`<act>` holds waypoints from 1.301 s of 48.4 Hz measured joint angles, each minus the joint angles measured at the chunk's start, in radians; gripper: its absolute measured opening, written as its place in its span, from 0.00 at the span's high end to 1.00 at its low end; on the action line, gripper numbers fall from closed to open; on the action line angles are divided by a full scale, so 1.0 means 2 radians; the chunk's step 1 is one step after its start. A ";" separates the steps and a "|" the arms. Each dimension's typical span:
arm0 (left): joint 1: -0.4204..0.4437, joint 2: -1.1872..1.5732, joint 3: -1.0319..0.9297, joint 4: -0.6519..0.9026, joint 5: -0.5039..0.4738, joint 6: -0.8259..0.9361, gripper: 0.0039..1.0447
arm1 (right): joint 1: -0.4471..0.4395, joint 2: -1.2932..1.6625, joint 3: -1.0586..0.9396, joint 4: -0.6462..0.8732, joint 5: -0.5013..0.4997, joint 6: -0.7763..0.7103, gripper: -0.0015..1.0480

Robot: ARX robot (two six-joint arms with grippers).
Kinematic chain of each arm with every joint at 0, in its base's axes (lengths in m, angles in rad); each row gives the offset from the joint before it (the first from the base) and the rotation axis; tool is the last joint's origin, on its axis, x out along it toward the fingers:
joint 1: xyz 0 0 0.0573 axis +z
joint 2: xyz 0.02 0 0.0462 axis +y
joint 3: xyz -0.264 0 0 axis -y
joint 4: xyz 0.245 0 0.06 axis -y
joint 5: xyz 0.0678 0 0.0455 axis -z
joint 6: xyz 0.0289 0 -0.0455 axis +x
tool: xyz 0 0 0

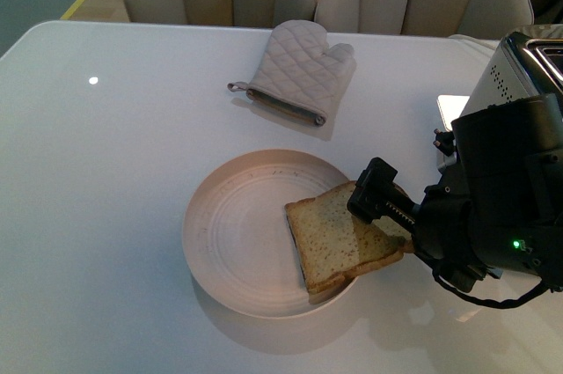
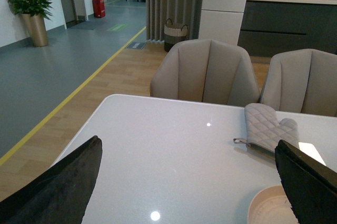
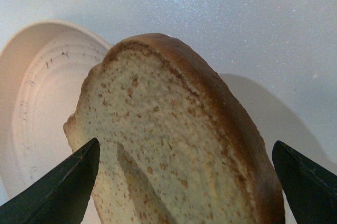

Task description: Put bread into toaster

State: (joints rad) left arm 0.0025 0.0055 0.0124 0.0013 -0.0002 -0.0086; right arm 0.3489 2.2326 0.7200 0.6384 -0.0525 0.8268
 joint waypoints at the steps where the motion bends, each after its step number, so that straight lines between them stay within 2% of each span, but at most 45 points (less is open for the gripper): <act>1: 0.000 0.000 0.000 0.000 0.000 0.000 0.06 | 0.000 0.001 0.001 0.002 0.000 0.003 0.11; 3: 0.000 0.000 0.000 0.000 0.000 0.000 0.06 | 0.002 0.003 0.001 0.008 0.000 0.011 0.19; 13: 0.000 0.000 0.000 0.000 0.000 0.000 0.06 | 0.003 0.000 -0.001 0.026 -0.002 0.027 0.46; 22: 0.000 0.000 0.000 0.000 0.000 0.000 0.06 | 0.002 -0.044 -0.022 0.044 -0.018 0.037 0.82; 27: 0.000 0.000 0.000 0.000 0.000 0.000 0.06 | 0.002 -0.092 -0.030 0.051 -0.027 0.038 0.96; 34: 0.000 0.000 0.000 0.000 0.000 0.000 0.06 | -0.007 -0.160 -0.031 0.029 -0.025 0.024 0.96; 43: 0.000 0.000 0.000 0.000 0.000 0.000 0.06 | -0.043 -0.306 -0.025 -0.041 0.022 -0.076 0.96; 48: 0.000 0.000 0.000 0.000 0.000 0.000 0.06 | -0.078 -0.393 -0.007 -0.104 0.056 -0.187 0.96; 56: 0.000 0.000 0.000 0.000 0.000 0.000 0.06 | -0.138 -0.451 0.016 -0.149 0.062 -0.327 0.96; 63: 0.000 0.000 0.000 0.000 0.000 0.000 0.06 | -0.173 -0.450 0.029 -0.174 0.057 -0.413 0.96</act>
State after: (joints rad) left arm 0.0025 0.0055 0.0124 0.0013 -0.0002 -0.0082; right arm 0.0021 1.3319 0.7776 0.2897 0.0616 0.0017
